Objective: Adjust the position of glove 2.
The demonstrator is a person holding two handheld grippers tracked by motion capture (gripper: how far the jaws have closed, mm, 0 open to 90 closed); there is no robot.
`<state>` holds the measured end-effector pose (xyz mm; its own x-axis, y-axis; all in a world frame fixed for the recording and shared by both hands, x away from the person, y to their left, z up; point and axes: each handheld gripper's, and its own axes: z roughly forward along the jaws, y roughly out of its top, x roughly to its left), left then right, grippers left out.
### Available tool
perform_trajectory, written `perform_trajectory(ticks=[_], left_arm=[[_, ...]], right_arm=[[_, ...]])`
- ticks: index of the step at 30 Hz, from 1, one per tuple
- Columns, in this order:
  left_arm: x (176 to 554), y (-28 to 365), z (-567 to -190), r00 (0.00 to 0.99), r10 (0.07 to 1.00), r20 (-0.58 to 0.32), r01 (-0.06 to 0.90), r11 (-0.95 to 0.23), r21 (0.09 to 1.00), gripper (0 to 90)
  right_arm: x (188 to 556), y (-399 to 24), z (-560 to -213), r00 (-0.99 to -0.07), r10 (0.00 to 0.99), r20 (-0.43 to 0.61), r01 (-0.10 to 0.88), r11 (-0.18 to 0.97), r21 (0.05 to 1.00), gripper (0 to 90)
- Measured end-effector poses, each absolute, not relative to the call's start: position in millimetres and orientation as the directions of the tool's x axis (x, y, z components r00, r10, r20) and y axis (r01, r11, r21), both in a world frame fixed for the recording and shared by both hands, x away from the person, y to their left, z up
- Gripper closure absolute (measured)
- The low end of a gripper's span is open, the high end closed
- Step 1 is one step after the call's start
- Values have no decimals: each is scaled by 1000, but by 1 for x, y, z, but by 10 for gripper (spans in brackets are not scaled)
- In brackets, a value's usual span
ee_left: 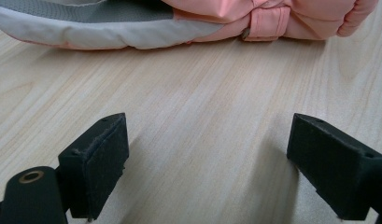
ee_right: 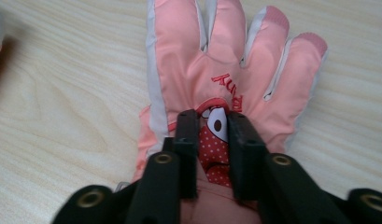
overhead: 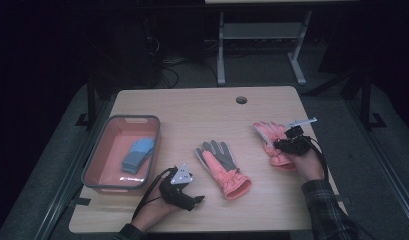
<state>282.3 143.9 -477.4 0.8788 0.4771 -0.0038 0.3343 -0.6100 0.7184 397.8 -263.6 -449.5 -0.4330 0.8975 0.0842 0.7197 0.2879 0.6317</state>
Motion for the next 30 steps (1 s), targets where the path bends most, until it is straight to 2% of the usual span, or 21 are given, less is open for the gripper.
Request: perform_trajectory(ticks=[2,5,30], left_arm=[[282,144,-477,879,477,-3,334,-611,718,123],[282,144,-477,879,477,-3,334,-610,718,123],[282,144,-477,878,479,-5,337,-611,716,123]], right_arm=[[396,-266,-448,-434,897,88,710,280,646,822],[394,-270,-444,-439,893,98,703,274,656,849],[367,-270,-393,-466,875,130,643,235,729,856]])
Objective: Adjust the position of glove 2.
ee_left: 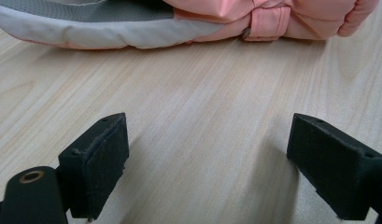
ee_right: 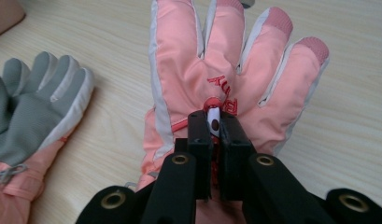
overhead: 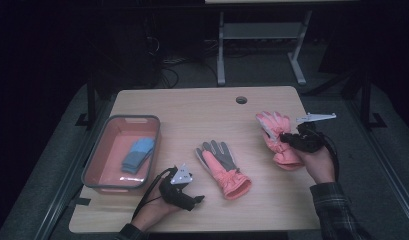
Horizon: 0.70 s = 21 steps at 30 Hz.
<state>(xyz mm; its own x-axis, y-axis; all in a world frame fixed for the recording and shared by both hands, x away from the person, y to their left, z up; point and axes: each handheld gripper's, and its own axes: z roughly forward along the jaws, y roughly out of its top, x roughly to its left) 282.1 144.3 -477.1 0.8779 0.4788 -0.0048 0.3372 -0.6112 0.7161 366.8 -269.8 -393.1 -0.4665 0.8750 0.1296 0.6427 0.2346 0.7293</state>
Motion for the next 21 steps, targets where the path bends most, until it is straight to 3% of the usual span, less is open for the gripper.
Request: perform_trajectory(ticks=[21], left_arm=[[282,144,-477,878,479,-1,333,-609,720,123]], right_arm=[[341,-229,-352,-555,821,131,595,282,753,855]])
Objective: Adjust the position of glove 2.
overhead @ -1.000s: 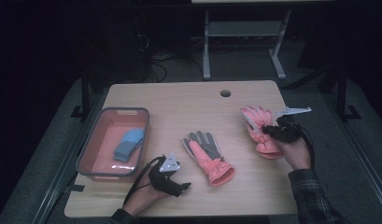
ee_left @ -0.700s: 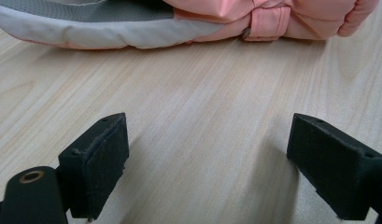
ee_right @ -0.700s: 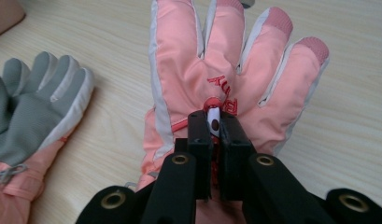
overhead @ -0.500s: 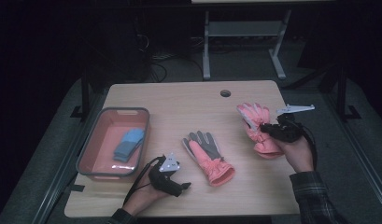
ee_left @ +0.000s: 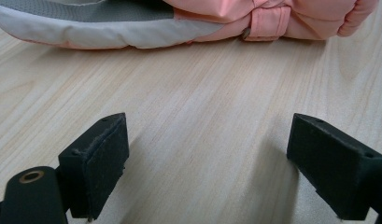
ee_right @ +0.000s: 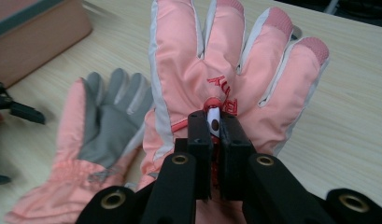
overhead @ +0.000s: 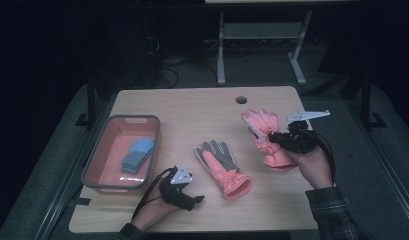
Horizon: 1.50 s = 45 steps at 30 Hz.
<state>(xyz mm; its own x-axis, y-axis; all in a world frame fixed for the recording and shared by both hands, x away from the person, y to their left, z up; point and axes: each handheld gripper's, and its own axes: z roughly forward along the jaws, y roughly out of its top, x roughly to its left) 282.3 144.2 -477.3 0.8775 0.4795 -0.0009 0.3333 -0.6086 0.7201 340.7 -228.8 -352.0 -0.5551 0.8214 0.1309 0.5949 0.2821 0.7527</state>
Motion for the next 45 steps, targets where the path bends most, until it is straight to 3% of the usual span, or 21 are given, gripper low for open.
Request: perform_trajectory(ticks=[21,45], left_arm=[[282,144,-477,877,481,-6,338,-608,718,123],[283,144,-478,877,480,-1,331,-605,724,123]], right_arm=[[321,-159,-347,-675,727,123,553,390,736,854],[330,-107,-393,-709,689,150,593,469,655,851]])
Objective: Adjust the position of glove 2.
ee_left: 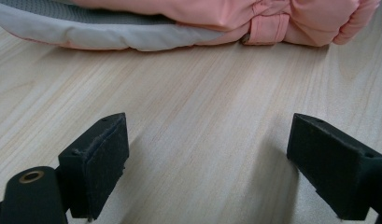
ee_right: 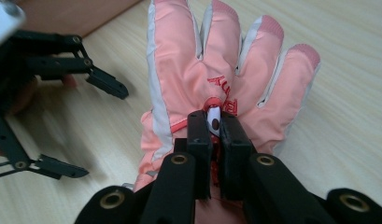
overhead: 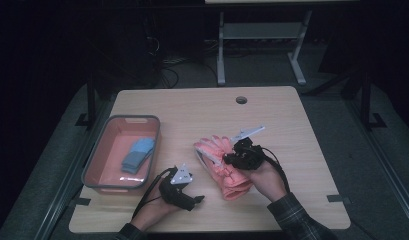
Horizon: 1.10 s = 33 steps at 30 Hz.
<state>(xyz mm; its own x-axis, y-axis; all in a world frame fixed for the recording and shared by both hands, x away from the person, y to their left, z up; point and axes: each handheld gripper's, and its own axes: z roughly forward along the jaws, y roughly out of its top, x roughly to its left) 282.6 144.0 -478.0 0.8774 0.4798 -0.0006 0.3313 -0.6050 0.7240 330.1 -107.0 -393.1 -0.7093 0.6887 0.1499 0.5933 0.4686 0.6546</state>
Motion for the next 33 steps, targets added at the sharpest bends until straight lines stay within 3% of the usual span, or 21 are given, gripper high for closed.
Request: perform_trajectory(ticks=[7,18,22,25,27,30,33], left_arm=[[282,144,-478,878,479,0,332,-608,721,123],[282,143,-477,874,486,-8,340,-601,723,123],[282,143,-477,873,488,-10,346,-603,719,123],[283,143,-474,864,504,-4,362,-616,700,137],[283,142,-472,852,524,-10,383,-610,694,177],[283,143,-464,844,535,-32,397,-583,709,370],[286,143,-456,838,542,-63,412,-554,723,590]], right_arm=[[335,-98,-404,-702,697,145,614,489,619,820],[334,-110,-386,-717,676,172,583,445,680,485],[332,-114,-379,-724,670,165,559,428,710,455],[331,-121,-373,-732,664,157,534,414,737,555],[332,-128,-371,-731,667,147,524,410,746,707],[333,-137,-373,-733,669,126,519,430,738,843],[334,-145,-378,-731,676,98,515,451,729,900]])
